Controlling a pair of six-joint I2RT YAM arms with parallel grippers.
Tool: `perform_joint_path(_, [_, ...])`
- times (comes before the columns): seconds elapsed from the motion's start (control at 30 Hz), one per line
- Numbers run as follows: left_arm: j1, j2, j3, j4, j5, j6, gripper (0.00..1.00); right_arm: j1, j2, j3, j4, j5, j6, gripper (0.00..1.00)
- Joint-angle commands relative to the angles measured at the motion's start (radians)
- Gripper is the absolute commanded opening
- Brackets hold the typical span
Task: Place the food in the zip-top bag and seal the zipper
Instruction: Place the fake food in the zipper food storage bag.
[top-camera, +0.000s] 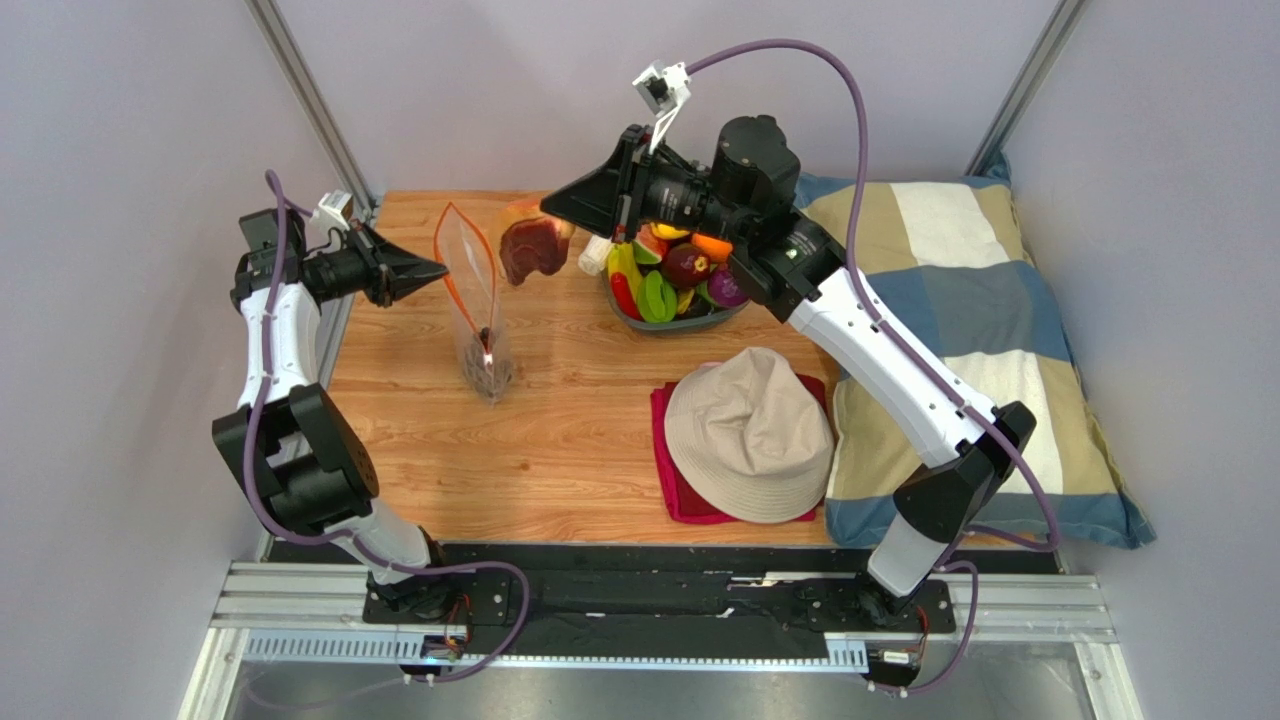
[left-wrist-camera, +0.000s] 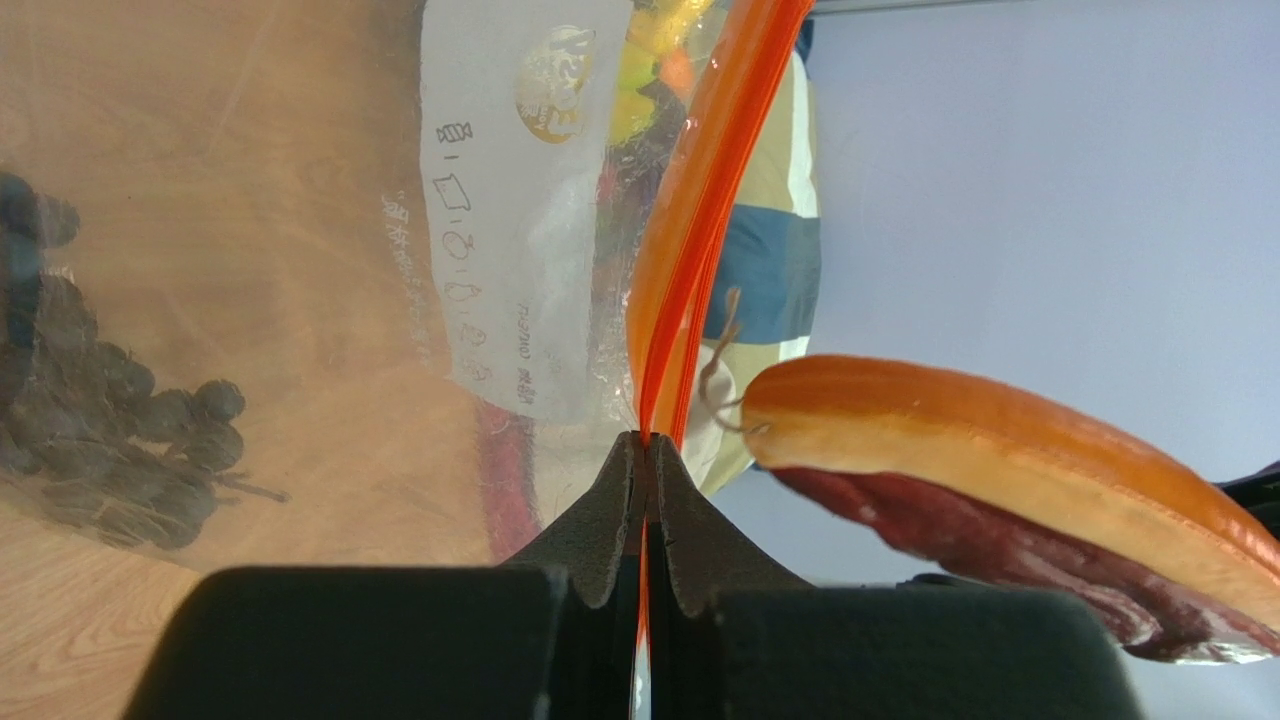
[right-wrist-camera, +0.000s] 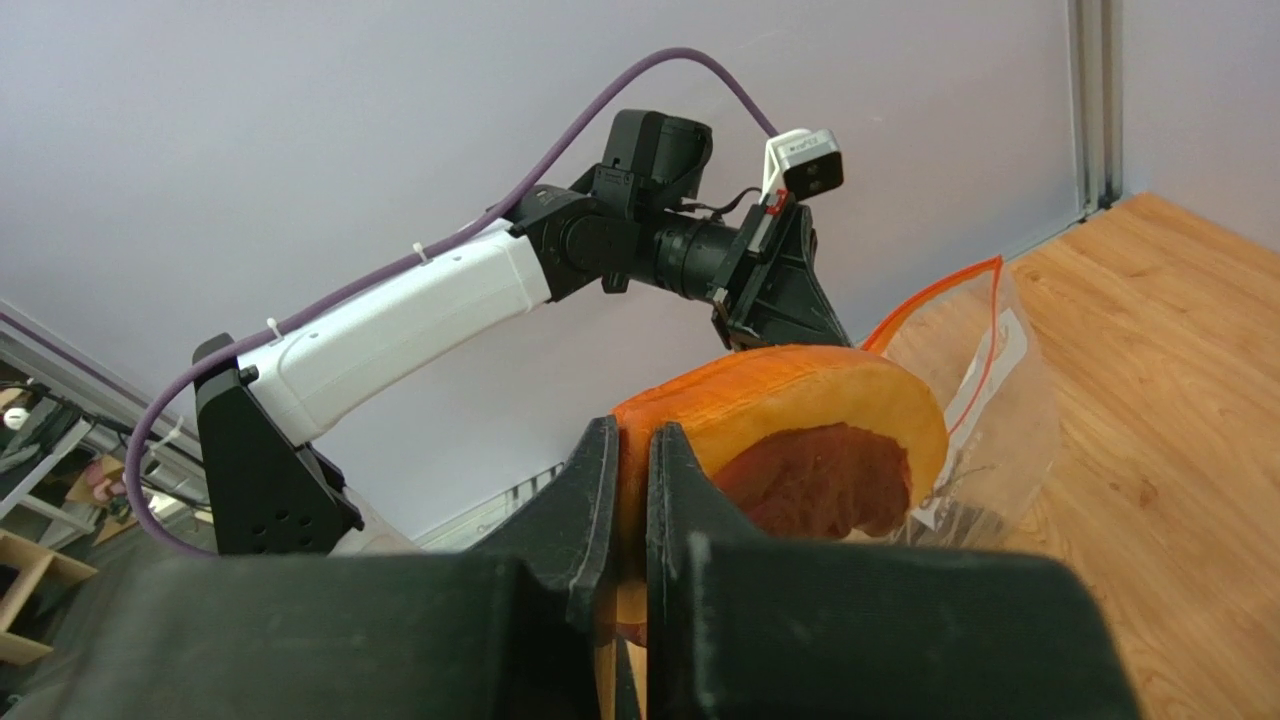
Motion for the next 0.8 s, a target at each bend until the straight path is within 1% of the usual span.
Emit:
perform_joint_path(0.0, [-0.006, -0.058, -0.016, 0.024, 0.013, 0.005, 0.00, 0.008, 0.002, 0.038, 0.053, 0.015, 0.072, 0.00])
perform_joint_path(0.2, [-0.004, -0.058, -0.010, 0.026, 0.011, 0.005, 0.00, 0.015, 0.009, 0.065, 0.078, 0.005, 0.112, 0.00])
perform_joint_path(0.37, [-0.009, -0.060, -0.006, 0.026, 0.014, 0.006, 0.00, 0.023, 0.019, 0.064, 0.082, 0.001, 0.107, 0.00])
perform_joint_path(0.57, [-0.016, -0.067, -0.004, 0.024, 0.013, 0.011, 0.00, 0.027, 0.061, 0.105, 0.096, -0.002, 0.115, 0.00])
perform_joint_path(0.77, [-0.022, -0.076, -0.006, 0.023, 0.011, 0.003, 0.00, 0.038, 0.102, 0.125, 0.122, 0.024, 0.089, 0.00])
